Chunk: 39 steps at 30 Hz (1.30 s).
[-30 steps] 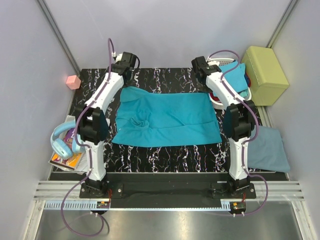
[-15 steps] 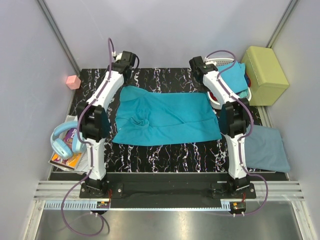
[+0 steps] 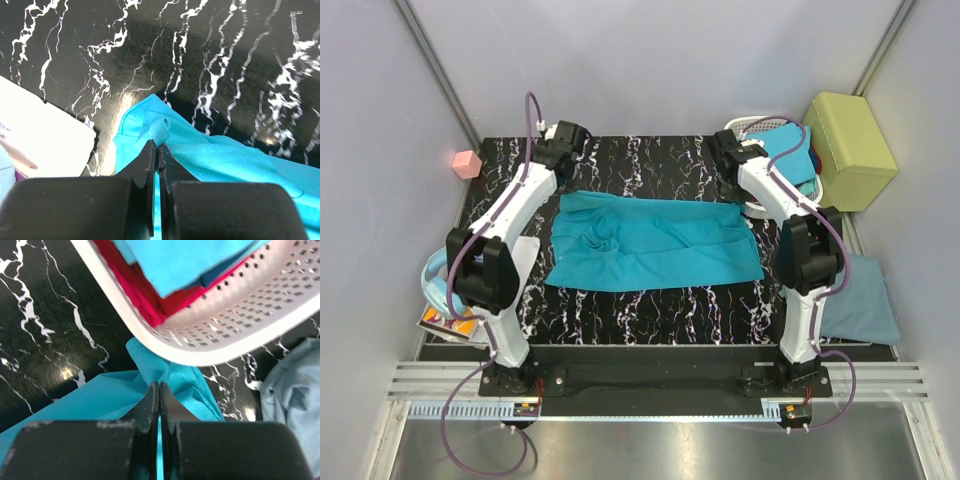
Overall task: Fold and stack the t-shirts
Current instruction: Fold the other side of the tshirt into a rectangle
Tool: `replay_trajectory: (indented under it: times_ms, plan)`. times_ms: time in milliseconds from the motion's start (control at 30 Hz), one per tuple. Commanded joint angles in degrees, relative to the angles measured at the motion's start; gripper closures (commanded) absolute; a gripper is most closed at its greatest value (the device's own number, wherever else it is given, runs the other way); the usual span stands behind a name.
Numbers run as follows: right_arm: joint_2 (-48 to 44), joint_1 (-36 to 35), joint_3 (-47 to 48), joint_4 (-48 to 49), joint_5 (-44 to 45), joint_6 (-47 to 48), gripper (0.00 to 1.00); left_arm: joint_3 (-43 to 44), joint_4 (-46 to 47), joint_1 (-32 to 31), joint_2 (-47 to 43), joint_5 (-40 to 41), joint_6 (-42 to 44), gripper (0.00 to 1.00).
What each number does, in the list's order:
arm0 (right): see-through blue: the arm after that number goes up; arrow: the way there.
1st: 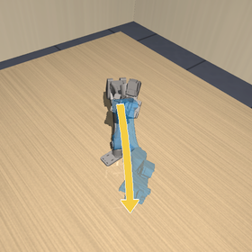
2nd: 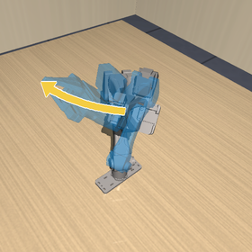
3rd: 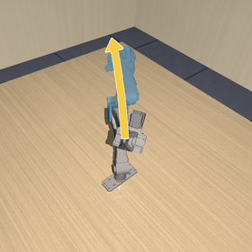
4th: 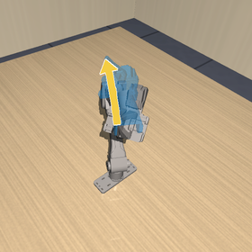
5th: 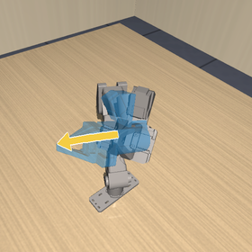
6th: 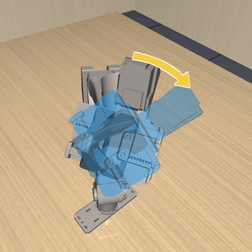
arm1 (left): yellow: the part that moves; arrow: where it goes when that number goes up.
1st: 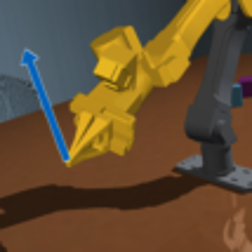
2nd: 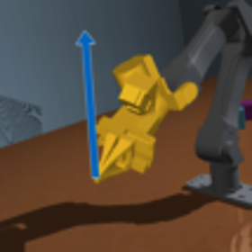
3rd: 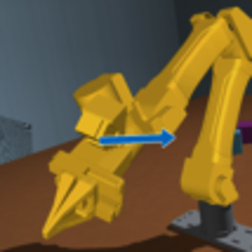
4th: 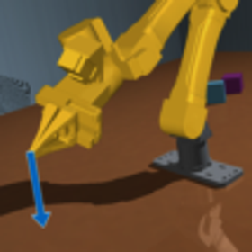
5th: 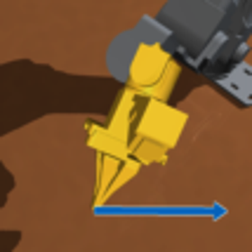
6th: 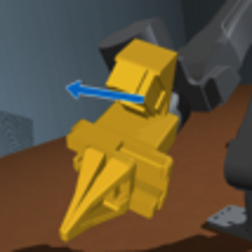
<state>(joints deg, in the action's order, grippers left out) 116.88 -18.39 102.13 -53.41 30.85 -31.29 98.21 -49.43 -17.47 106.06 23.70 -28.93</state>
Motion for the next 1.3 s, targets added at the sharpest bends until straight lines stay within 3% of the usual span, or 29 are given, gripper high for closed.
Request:
replay_trajectory:
  times_ms: [0, 333, 833, 933, 967, 1000, 1067, 1100, 1167, 1267]
  plan:
    - [-6.7, -0.3, -4.2, 1.8, 2.2, -0.9, 1.00, -4.5, 1.4, -1.5, -6.4, 3.0, -0.3, 1.00]
    - [-13.3, -2.9, -17.1, 3.6, 2.0, -3.4, 1.00, -20.9, 3.4, -5.2, -14.1, 3.5, -4.1, 1.00]
    - [-15.6, -5.2, -27.5, 5.3, 0.2, -6.4, 1.00, -31.1, 5.7, -6.5, -14.9, 3.4, -6.8, 1.00]
    - [-15.9, -5.2, -26.9, 6.3, -0.3, -5.7, 0.92, -30.8, 5.7, -6.8, -14.6, 3.8, -7.2, 0.68]
    - [-16.1, -5.2, -26.4, 6.6, -0.4, -5.0, 0.81, -30.5, 5.5, -6.9, -14.6, 4.5, -7.2, 0.60]
    - [-16.4, -5.2, -25.1, 6.8, -0.3, -4.7, 0.75, -29.6, 5.5, -7.0, -15.0, 5.0, -7.2, 0.44]
    - [-16.6, -5.2, -23.3, 6.7, 0.0, -3.5, 0.61, -28.4, 5.3, -7.1, -15.5, 6.7, -7.1, 0.30]
    - [-16.7, -5.2, -21.5, 6.7, 0.1, -3.3, 0.56, -27.0, 5.2, -7.3, -16.2, 7.3, -6.9, 0.14]
    - [-16.7, -5.2, -19.3, 6.7, 0.4, -2.0, 0.50, -25.2, 5.0, -7.4, -16.7, 9.1, -6.5, 0.03]
    - [-16.2, -5.2, -14.0, 6.5, -0.2, -0.4, 0.47, -21.2, 5.0, -7.3, -16.9, 9.9, -5.2, 0.01]
